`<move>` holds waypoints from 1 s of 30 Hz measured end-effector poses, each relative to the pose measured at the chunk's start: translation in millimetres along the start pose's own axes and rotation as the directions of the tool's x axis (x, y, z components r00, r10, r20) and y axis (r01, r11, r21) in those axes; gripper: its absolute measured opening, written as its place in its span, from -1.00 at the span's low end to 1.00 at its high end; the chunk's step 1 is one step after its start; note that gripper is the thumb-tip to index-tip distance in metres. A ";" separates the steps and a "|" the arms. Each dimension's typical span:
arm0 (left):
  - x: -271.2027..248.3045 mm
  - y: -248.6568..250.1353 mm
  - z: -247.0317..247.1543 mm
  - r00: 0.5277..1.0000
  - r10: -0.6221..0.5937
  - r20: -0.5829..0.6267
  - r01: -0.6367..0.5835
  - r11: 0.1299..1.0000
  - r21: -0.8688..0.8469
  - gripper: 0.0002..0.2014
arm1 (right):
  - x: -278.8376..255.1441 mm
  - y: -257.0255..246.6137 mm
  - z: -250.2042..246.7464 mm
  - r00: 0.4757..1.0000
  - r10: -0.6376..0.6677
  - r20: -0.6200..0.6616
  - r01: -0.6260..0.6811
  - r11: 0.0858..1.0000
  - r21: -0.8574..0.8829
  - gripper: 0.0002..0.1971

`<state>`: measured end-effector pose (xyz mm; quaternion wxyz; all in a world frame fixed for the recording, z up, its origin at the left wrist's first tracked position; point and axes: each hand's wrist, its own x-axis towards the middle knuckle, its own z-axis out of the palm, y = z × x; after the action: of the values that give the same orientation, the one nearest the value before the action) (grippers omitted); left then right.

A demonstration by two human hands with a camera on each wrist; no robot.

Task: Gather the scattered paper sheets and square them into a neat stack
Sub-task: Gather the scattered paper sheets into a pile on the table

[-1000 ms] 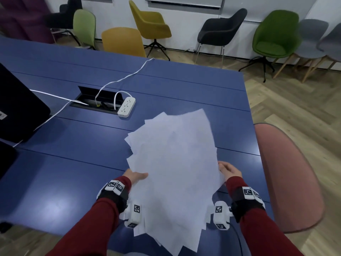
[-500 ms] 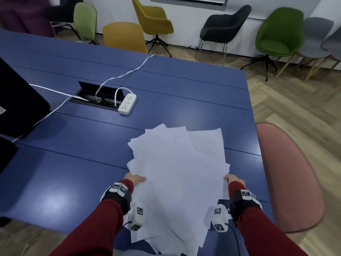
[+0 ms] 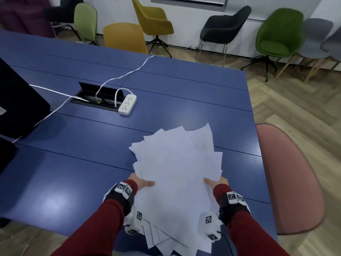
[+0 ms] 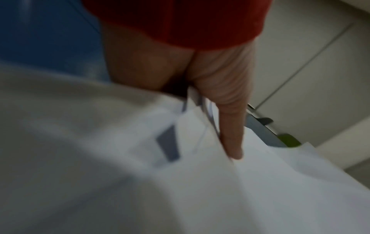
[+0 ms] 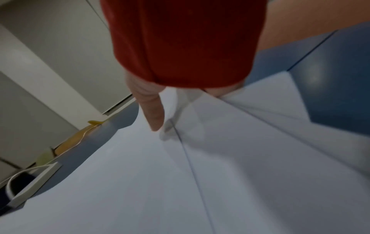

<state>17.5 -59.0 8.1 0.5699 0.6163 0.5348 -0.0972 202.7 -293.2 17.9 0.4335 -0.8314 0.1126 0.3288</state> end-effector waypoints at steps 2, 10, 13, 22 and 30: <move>-4.8 5.0 5.3 0.998 0.043 -0.048 -0.040 0.998 0.051 -0.51 | -3.0 -2.3 -2.7 0.999 0.032 0.008 -0.031 0.998 -0.050 -0.34; -0.7 13.8 -0.8 0.986 0.149 -0.079 -0.156 0.984 -0.089 -0.58 | 11.6 24.7 -17.9 0.998 0.025 0.056 -0.030 0.995 0.097 -0.02; -0.7 13.8 -7.0 0.985 0.156 -0.080 -0.168 0.970 -0.176 -0.50 | 19.0 30.4 -16.4 0.989 -0.058 0.133 0.027 0.975 0.221 0.04; 5.2 5.5 -22.9 0.997 0.072 -0.009 -0.073 0.994 -0.085 -0.46 | 0.5 14.0 -20.9 0.941 -0.129 0.312 0.103 0.990 0.100 -0.61; 2.6 -0.3 -8.0 0.999 0.011 0.047 -0.014 0.998 0.060 -0.51 | 13.9 29.1 -3.4 0.966 0.036 0.256 0.004 0.988 -0.155 -0.09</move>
<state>14.3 -51.2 8.6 0.5638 0.6342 0.5143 -0.1240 201.0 -311.9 -8.5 0.3760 -0.8118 0.0360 0.4453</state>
